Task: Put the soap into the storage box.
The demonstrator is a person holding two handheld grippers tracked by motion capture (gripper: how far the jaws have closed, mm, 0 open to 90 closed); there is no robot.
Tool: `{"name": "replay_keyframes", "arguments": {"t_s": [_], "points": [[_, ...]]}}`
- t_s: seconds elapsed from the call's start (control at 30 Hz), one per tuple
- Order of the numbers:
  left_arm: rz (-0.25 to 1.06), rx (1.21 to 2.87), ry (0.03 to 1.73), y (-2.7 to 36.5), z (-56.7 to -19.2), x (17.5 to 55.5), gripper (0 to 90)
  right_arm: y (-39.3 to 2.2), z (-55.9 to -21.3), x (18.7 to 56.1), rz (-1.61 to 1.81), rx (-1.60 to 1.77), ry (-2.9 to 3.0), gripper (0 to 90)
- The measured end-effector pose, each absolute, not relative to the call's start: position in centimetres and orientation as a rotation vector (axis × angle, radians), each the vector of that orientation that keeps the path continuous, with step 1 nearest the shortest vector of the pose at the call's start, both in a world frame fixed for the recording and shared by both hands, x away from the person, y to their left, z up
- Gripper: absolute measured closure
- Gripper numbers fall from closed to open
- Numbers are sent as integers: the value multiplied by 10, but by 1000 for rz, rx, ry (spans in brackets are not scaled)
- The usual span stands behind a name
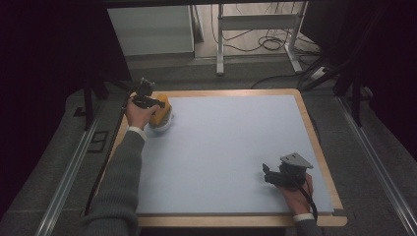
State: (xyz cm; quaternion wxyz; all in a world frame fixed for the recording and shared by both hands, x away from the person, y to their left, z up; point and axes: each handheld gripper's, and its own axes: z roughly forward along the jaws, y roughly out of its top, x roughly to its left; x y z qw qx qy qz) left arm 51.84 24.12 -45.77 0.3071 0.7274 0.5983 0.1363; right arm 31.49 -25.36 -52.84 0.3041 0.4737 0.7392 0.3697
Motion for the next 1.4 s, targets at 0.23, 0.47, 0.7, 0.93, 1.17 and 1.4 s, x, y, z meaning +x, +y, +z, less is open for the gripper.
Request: {"name": "replay_keyframes", "arguments": {"t_s": [0.23, 0.47, 0.7, 0.93, 1.17, 1.4], "points": [[364, 1915, 1571, 243, -458, 516, 519, -253, -528, 315, 980, 1255, 1958, 58], [427, 1937, 1559, 250, -452, 506, 308, -253, -528, 315, 978, 1252, 1959, 58], [426, 1891, 1527, 265, -450, 484, 260, -253, -529, 315, 976, 1252, 1959, 58], [446, 1871, 1435, 268, -448, 452, 268, -252, -529, 315, 970, 1251, 1958, 58], [405, 1933, 1259, 254, -444, 416, 275, -252, -529, 315, 969, 1249, 1960, 58], [359, 1952, 1159, 246, -452, 375, 270, -253, -529, 315, 976, 1252, 1958, 58]]}}
